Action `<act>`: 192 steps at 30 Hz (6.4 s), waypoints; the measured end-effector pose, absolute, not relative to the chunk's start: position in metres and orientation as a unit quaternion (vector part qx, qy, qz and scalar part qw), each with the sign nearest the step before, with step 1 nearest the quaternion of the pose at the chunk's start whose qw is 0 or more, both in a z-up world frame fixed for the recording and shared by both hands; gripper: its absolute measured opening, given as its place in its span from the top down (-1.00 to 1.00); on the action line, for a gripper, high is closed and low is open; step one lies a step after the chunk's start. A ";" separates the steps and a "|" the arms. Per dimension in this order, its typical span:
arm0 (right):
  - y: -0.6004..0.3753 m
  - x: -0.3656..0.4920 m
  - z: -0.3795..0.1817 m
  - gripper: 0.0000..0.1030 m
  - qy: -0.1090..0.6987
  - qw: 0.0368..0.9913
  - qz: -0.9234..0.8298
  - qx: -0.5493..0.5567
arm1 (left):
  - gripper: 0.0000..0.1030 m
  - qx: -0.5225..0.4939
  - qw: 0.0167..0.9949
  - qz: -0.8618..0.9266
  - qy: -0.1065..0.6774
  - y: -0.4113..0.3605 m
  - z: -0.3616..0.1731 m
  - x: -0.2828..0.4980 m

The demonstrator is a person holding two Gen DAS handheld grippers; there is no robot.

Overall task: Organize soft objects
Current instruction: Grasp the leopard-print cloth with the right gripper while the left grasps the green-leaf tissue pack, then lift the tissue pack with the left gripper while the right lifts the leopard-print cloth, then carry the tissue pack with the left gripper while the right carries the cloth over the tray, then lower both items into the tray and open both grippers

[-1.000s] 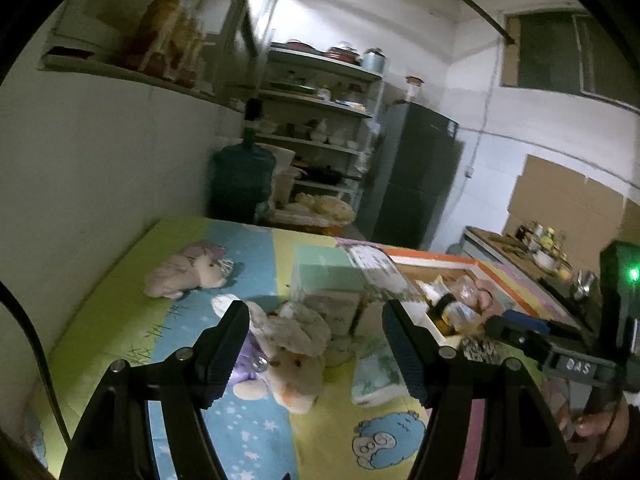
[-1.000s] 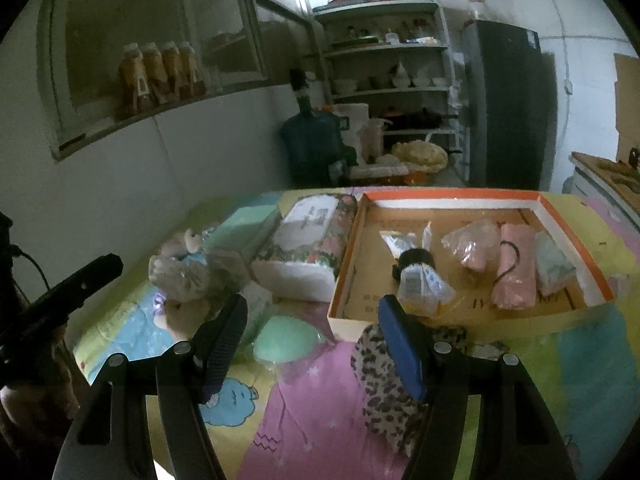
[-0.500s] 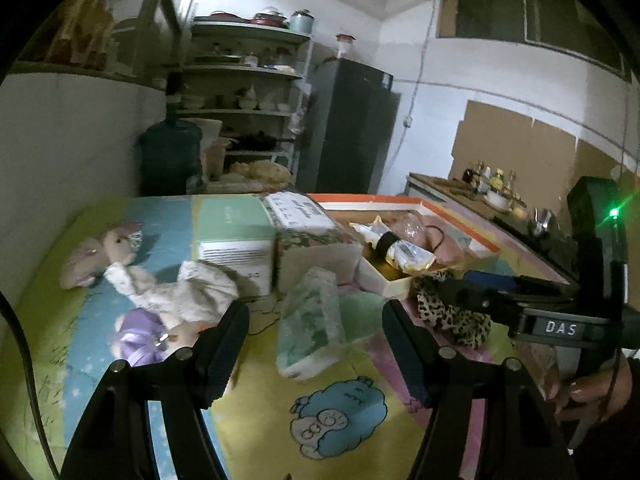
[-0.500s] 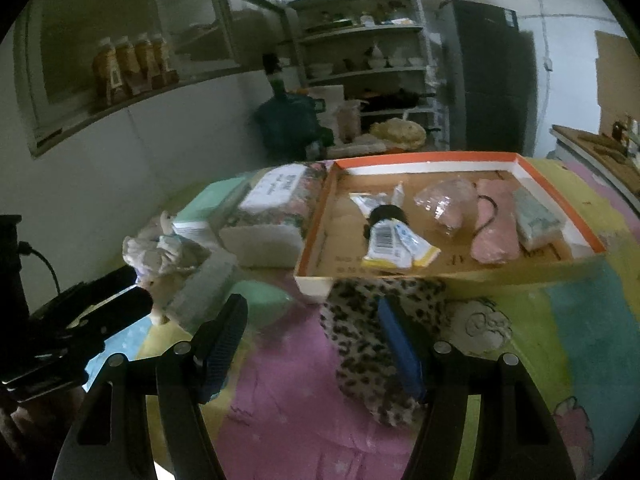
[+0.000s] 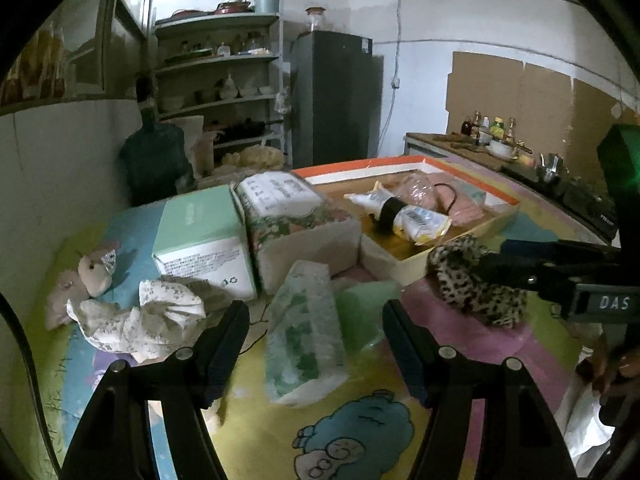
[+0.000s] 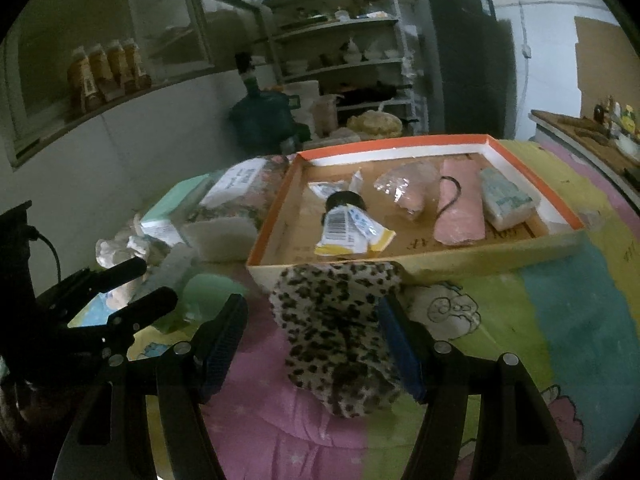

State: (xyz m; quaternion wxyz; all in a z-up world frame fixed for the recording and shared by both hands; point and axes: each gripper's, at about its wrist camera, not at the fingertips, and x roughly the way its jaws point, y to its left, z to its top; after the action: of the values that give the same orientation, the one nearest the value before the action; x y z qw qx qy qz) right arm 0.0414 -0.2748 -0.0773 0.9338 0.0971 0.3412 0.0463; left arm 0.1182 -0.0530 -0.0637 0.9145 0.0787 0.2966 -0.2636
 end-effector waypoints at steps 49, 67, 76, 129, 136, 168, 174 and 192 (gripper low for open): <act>-0.273 0.049 -0.110 -0.39 0.392 0.915 0.033 0.094 | 0.53 -0.029 0.908 -0.274 0.316 -0.001 -0.067 0.123; -0.272 0.048 -0.111 -0.41 0.391 0.915 0.038 0.092 | 0.54 -0.041 0.907 -0.269 0.320 0.006 -0.072 0.116; -0.273 0.043 -0.110 0.57 0.385 0.919 0.024 0.083 | 0.58 -0.044 0.914 -0.267 0.304 0.006 -0.066 0.110; -0.389 0.063 -0.009 0.65 0.279 0.960 0.003 0.015 | 0.59 -0.005 0.913 -0.317 0.255 -0.177 0.033 0.159; -0.421 0.100 0.000 0.65 0.292 0.956 0.016 0.023 | 0.59 -0.015 0.906 -0.319 0.278 -0.206 0.032 0.194; -0.472 0.251 -0.061 0.65 0.439 0.895 0.068 0.045 | 0.60 0.010 0.875 -0.256 0.410 -0.280 -0.030 0.314; -0.470 0.259 -0.071 0.65 0.453 0.887 0.072 0.043 | 0.60 0.028 0.873 -0.251 0.418 -0.287 -0.038 0.317; -0.463 0.275 -0.091 0.30 0.484 0.871 0.077 0.034 | 0.47 0.022 0.870 -0.254 0.422 -0.285 -0.047 0.318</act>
State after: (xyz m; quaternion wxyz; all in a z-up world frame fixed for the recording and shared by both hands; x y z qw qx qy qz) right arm 0.2748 -0.4628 -0.0914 0.8713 0.0337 0.4835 0.0770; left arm 0.3178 -0.2848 -0.0470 0.8699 0.0224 0.4221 -0.2544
